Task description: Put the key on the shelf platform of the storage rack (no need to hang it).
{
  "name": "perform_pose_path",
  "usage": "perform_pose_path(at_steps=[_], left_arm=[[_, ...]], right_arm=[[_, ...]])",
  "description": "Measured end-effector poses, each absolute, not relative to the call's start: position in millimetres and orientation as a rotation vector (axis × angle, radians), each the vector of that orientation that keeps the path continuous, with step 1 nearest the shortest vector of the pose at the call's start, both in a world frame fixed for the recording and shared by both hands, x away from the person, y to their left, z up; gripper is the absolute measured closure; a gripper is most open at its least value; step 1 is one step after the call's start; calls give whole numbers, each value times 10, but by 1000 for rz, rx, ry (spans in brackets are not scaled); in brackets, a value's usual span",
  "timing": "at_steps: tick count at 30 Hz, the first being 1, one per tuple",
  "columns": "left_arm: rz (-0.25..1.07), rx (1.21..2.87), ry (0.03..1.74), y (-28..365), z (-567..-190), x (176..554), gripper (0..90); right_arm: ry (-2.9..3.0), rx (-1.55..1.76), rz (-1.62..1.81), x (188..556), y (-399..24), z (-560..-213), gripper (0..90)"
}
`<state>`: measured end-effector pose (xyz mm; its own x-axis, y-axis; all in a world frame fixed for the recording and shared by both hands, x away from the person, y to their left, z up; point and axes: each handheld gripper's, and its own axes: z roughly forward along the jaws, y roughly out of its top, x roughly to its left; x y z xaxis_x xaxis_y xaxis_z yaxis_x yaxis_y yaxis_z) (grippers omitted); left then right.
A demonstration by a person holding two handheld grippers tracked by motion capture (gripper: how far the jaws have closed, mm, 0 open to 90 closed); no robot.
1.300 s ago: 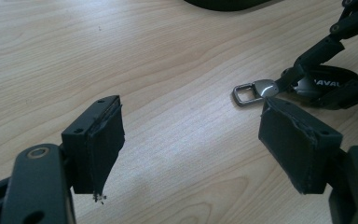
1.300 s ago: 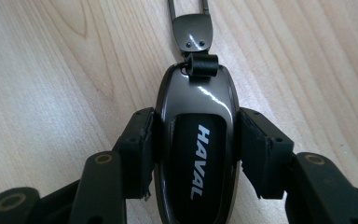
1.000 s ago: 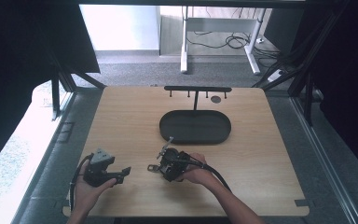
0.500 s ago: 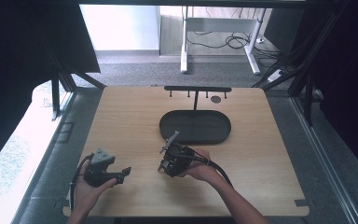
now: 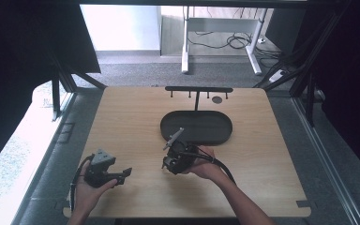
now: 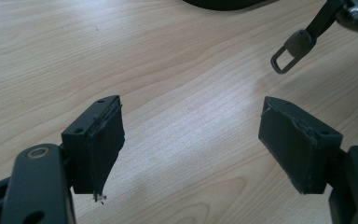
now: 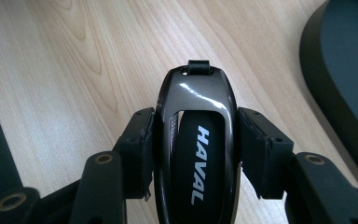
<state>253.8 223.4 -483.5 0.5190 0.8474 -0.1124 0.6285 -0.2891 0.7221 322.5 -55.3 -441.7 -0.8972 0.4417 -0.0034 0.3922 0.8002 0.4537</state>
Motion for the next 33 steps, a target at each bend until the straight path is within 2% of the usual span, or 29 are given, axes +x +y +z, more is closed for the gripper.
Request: perform_pose_path(at_steps=[33], left_arm=[[379,2024,1205,2222,-4842,2535,225]], right_arm=[[2788,730,719,3374,-795,-4157,491]])
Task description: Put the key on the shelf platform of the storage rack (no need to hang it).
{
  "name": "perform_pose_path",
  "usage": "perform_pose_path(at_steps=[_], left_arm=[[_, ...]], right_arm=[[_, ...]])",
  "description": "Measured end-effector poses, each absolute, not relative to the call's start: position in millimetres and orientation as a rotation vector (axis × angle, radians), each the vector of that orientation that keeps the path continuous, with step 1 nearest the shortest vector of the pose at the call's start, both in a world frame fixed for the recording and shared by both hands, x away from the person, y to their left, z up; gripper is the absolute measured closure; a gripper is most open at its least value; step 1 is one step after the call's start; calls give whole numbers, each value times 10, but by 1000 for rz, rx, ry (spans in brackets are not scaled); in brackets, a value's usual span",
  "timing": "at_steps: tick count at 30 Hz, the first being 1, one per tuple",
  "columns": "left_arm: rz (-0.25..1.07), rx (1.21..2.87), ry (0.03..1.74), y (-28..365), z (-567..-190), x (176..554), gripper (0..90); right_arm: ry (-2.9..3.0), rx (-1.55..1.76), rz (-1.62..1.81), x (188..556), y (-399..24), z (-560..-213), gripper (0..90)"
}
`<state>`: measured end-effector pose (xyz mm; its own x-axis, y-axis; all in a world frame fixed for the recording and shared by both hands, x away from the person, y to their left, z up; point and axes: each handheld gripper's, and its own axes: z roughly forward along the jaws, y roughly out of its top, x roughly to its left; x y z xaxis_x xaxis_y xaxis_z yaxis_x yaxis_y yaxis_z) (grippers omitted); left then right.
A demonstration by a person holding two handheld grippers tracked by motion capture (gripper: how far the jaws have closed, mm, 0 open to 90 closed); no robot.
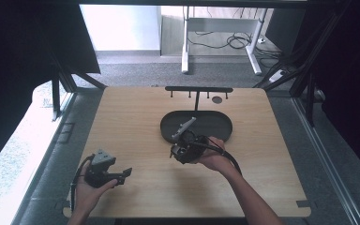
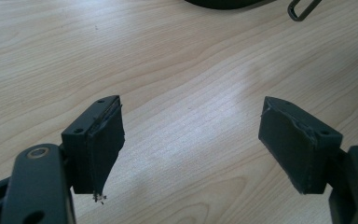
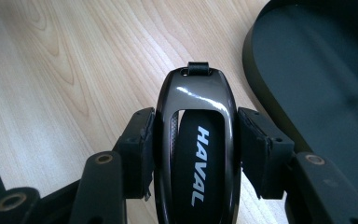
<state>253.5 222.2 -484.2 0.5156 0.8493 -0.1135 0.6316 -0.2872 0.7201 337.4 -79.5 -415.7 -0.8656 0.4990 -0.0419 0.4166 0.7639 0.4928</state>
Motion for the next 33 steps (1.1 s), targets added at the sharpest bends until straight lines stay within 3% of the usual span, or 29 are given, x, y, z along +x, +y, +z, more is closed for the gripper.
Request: perform_pose_path(at_steps=[33], left_arm=[[381,2030,1204,2222,-4849,2540,225]], right_arm=[[2748,766,736,3547,-896,-4063,491]])
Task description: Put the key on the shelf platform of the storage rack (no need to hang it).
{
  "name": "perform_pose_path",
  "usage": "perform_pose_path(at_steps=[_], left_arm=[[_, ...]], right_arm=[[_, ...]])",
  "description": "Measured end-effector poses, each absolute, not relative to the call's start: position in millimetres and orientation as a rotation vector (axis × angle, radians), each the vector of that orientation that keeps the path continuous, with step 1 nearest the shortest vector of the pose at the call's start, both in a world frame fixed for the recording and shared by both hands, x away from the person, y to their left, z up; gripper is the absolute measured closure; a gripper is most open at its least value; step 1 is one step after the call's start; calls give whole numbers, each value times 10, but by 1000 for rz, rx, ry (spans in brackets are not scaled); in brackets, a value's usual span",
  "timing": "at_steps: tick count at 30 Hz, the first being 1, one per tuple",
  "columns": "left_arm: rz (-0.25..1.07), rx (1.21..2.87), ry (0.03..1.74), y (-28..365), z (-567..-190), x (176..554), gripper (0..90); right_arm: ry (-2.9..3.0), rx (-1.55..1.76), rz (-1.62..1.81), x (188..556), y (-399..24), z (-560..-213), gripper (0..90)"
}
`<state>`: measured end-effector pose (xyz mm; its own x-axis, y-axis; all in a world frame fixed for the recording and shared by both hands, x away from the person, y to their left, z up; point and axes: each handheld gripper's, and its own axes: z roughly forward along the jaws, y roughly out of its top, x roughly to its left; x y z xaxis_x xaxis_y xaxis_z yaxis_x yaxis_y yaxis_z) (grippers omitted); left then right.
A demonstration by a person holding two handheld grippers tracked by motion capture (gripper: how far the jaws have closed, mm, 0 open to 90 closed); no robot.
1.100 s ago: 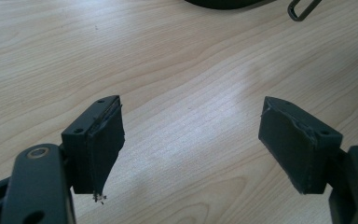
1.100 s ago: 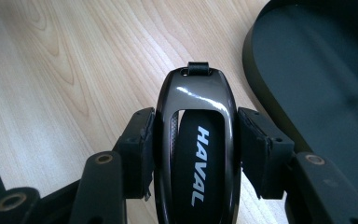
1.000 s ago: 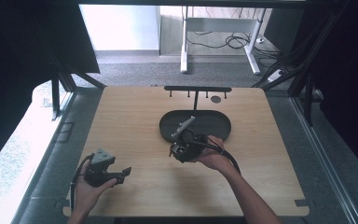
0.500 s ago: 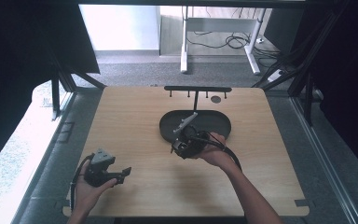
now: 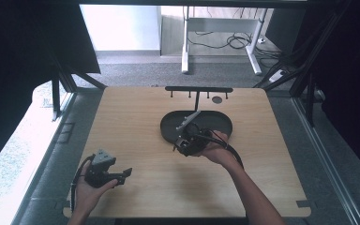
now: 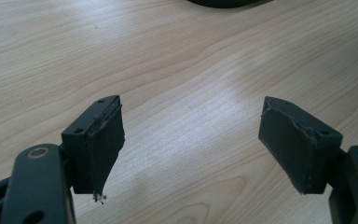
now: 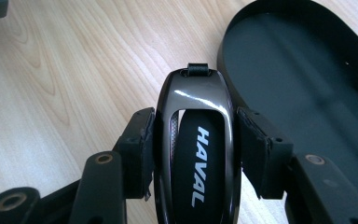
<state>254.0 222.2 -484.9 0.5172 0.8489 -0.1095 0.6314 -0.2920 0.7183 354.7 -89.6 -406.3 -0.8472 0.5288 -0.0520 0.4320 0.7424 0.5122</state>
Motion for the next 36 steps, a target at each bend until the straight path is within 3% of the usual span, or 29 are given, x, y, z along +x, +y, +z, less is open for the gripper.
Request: perform_pose_path(at_steps=[36], left_arm=[[377,2039,1201,2202,-4857,2538,224]], right_arm=[[2715,871,713,3865,-1068,-4054,491]])
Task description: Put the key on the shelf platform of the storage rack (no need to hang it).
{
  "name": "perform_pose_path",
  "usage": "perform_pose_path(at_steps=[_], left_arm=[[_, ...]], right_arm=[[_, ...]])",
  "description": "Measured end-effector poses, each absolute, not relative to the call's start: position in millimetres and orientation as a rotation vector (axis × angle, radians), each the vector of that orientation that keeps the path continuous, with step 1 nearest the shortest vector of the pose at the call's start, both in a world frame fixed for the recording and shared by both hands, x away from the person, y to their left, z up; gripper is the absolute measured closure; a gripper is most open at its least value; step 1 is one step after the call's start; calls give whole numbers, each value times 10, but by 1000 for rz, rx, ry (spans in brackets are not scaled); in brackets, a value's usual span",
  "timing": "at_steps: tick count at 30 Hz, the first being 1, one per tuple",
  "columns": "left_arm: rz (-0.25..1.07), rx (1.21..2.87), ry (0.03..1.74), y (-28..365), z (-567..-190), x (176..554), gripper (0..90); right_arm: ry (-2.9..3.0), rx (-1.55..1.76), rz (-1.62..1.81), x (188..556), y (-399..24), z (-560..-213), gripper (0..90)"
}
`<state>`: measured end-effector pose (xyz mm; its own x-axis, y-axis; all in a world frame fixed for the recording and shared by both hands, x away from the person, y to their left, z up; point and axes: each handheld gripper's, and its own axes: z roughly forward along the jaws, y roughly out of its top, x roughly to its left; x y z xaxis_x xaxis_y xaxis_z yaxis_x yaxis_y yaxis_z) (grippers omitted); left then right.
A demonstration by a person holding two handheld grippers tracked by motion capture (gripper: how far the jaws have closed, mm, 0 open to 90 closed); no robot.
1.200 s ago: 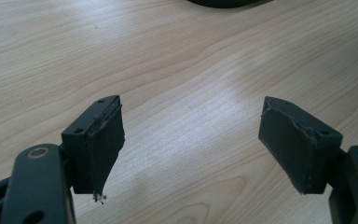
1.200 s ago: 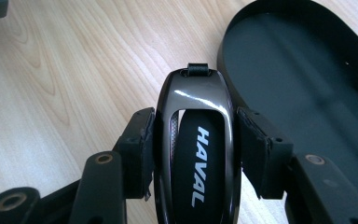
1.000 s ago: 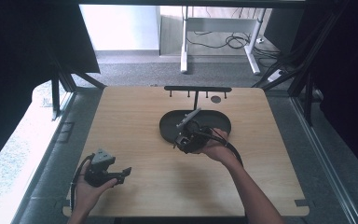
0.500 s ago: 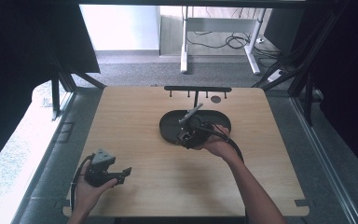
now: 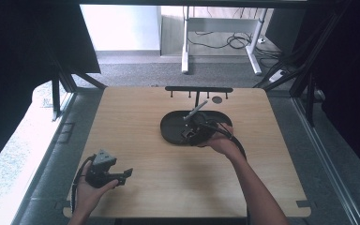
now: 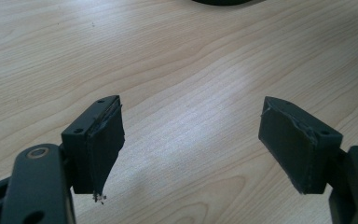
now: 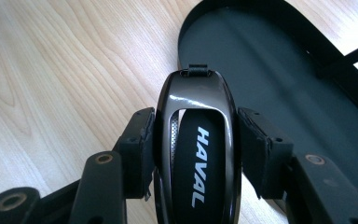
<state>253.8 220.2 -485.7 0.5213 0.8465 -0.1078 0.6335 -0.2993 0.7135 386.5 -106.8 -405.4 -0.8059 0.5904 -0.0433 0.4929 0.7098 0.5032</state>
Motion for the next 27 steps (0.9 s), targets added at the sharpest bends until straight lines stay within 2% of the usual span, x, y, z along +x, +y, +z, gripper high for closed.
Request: perform_pose_path(at_steps=[27], left_arm=[[376,2041,1200,2203,-4857,2539,224]], right_arm=[[2697,932,677,4125,-1237,-4115,491]])
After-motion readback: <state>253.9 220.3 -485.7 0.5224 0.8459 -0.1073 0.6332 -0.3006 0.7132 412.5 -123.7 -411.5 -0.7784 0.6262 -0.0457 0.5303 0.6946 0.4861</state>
